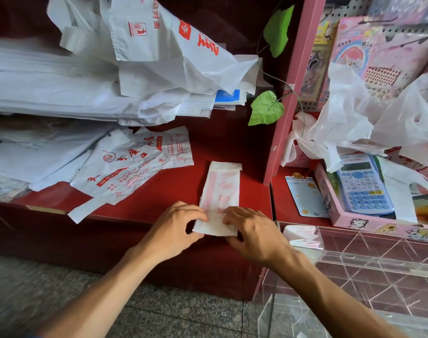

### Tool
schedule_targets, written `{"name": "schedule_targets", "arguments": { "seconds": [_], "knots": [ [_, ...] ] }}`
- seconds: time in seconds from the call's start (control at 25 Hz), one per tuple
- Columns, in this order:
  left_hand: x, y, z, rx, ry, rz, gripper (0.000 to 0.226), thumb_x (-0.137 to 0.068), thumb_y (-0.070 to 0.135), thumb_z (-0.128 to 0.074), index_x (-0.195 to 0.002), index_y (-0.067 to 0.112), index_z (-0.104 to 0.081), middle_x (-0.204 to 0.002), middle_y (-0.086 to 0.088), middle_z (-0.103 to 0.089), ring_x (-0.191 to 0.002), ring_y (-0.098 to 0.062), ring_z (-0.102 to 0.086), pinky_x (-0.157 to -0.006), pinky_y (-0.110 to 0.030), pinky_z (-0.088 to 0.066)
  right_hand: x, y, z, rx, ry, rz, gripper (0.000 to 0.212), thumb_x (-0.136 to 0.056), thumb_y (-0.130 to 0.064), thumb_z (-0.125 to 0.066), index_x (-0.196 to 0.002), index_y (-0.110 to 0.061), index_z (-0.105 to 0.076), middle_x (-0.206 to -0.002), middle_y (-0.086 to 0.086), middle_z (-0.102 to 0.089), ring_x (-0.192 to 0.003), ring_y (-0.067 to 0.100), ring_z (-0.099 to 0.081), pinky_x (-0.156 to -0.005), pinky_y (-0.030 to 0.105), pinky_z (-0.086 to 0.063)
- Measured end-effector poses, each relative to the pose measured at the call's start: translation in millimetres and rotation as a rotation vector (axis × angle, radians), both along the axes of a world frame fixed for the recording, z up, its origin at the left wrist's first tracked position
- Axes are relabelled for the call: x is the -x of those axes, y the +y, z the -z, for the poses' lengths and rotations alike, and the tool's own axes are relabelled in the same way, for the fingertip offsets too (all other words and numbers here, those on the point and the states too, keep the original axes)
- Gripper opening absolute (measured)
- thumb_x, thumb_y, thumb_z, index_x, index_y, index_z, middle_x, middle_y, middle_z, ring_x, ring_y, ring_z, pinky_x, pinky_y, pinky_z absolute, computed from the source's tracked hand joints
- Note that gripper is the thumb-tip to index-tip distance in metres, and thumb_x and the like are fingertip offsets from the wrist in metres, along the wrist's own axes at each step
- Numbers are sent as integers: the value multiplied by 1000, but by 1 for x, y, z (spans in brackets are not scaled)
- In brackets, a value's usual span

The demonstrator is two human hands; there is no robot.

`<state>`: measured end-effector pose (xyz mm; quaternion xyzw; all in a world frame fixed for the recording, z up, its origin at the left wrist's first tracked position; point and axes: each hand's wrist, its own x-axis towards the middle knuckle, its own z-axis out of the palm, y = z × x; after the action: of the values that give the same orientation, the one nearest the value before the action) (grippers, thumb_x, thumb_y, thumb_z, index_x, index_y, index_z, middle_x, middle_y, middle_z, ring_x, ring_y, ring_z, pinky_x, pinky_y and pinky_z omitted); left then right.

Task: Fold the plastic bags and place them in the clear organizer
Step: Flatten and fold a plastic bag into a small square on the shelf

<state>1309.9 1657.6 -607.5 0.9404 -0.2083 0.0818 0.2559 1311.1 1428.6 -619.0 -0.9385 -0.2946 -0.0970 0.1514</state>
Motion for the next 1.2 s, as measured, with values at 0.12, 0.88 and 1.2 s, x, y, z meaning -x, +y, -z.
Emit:
{"name": "schedule_targets", "arguments": {
  "seconds": [0.12,0.88,1.2],
  "knots": [
    [0,0,-3,102,43,-48,25,-80,28,-79,-103,32,-74,-101,31,-61,-101,2,-54,-91,-18,-43,1,-2,-3,-100,16,1,21,-87,-35,-54,-104,-23,-59,-107,-8,-65,-94,20,-61,-77,34,-46],
    [-5,-20,-3,406,240,-254,4,-84,19,-74,-81,18,-76,-75,2,-73,-71,-13,-65,-64,-22,-46,-10,-9,-25,-457,397,339,34,-94,-19,-57,-66,-3,-46,-59,3,-43,-55,16,-37,-52,31,-31],
    [-10,-31,3,309,189,-350,38,-81,37,-72,-63,8,-56,-48,5,-44,-52,-21,-43,-61,-33,-39,-10,-1,-23,-406,297,474,9,-86,-8,-55,-80,-13,-59,-68,2,-59,-63,21,-54,-53,25,-36]
  ]
}}
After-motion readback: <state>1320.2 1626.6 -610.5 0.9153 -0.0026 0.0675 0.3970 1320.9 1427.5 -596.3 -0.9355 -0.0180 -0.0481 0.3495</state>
